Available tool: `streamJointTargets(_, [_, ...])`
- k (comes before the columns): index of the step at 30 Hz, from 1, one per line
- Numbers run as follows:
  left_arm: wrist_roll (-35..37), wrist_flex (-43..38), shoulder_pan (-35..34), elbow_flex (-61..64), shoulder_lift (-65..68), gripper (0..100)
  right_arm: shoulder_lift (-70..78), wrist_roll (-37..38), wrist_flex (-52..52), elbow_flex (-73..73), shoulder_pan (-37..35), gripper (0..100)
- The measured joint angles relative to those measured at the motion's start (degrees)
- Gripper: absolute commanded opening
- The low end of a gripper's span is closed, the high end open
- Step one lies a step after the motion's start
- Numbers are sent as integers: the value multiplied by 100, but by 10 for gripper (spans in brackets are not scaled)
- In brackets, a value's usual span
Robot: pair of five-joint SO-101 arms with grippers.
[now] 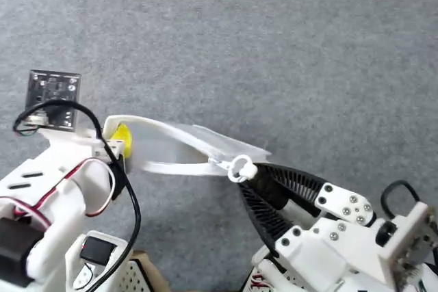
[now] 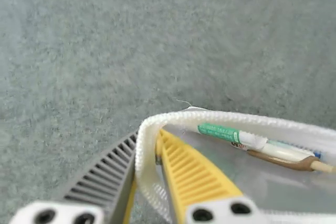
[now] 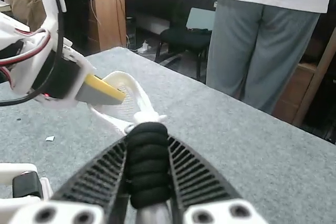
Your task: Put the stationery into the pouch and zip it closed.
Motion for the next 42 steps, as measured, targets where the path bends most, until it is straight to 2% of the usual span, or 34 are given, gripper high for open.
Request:
streamJointTargets(11, [-35,0,-18,-1222,53,30,9,0,-9,255,35,11])
streamJointTargets(31, [-35,334,-9,-870,53,30,9,0,-44,536,62,11])
streamJointTargets(35, [-35,352,167,-870,44,30,9,0,-44,545,132,11])
streamJointTargets(42, [-26,352,167,-598,-308,30,9,0,-44,545,141,11])
